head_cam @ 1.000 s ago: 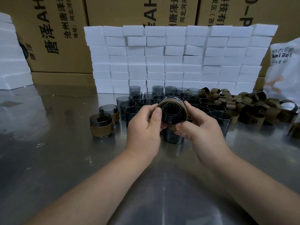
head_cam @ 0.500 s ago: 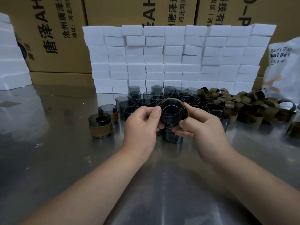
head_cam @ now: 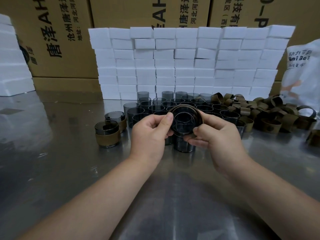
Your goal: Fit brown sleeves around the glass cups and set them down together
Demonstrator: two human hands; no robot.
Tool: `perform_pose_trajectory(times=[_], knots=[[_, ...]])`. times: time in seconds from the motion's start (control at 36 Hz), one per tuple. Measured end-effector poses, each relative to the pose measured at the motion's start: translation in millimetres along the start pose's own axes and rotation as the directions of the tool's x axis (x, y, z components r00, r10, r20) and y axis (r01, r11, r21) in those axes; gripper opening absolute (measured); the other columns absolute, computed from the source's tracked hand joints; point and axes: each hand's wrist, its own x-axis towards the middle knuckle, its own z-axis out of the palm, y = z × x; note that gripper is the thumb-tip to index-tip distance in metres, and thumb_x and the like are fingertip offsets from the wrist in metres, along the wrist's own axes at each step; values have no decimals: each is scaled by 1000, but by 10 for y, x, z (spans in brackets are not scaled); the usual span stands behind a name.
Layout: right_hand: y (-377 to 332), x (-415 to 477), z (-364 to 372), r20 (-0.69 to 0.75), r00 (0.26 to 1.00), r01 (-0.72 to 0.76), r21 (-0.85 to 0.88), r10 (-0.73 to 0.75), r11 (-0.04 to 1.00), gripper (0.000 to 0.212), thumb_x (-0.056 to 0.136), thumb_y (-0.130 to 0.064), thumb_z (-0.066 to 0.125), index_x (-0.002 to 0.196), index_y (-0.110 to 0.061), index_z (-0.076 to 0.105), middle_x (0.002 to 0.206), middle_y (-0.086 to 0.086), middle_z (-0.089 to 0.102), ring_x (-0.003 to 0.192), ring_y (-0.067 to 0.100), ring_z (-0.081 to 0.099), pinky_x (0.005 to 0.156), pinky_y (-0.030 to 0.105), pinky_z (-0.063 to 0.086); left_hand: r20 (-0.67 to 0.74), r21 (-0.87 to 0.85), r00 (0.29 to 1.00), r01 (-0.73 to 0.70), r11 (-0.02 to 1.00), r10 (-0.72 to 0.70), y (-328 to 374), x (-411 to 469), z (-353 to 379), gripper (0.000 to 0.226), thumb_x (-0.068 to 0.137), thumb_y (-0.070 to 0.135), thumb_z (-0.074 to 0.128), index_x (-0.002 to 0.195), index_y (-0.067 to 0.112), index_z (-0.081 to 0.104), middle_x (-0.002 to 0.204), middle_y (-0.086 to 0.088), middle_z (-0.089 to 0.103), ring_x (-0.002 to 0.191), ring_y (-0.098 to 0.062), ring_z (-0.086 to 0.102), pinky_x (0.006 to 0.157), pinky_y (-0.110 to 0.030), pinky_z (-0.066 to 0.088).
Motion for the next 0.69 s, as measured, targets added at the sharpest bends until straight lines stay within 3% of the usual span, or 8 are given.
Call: perform_pose_trajectory(times=[0.11,0.25,0.36,0.42,0.5,0.61,0.69], knots=[[-5,3,-1,-7,1000,13,-10,-13,1000,43,79,9,56,88,-30,72,75,4,73,63,17,68,56,20,54,-9,-28,1000,6,1000,-6,1,4,2,24,81,31,68,58,24,66,56,7,65,56,-5,60,54,-16,47],[3,3,7,-17,1000,22,-10,-22,1000,45,79,11,53,85,-30,73,77,4,73,63,17,68,55,19,53,-12,-85,1000,20,996,-21,7,10,12,22,82,20,65,60,22,64,58,8,65,58,-2,61,55,-14,47],[12,10,-2,-29,999,26,-6,-26,1000,47,80,11,51,87,-30,72,77,2,73,63,15,68,55,19,53,58,-81,998,36,996,-31,23,7,20,5,81,23,65,78,19,63,68,10,64,64,3,58,61,-12,46],[25,6,-1,-39,999,22,-5,-22,1000,48,81,12,49,89,-29,72,79,1,73,64,15,69,56,20,53,91,-66,995,49,997,-43,13,0,30,19,79,27,70,94,17,63,82,9,64,69,5,57,64,-11,44],[41,-4,12,-39,999,21,5,-21,1000,44,82,9,52,102,-26,70,88,3,73,71,16,70,59,20,53,139,-49,980,154,987,-146,14,-16,40,53,71,46,54,116,18,60,109,3,64,94,-6,58,73,-21,42],[65,-12,12,-39,999,25,3,-25,1000,45,72,-12,60,115,-22,66,94,1,73,77,14,70,61,20,53,195,-77,958,229,970,-210,44,-36,43,32,74,53,45,87,35,68,93,10,68,90,-11,59,69,-28,42],[88,-11,8,-46,999,21,-17,-22,1000,46,80,-15,64,125,-19,60,95,1,72,72,11,68,60,19,51,232,-112,935,300,948,-268,56,-27,34,35,72,55,46,83,32,70,89,2,68,82,-15,61,63,-27,45]])
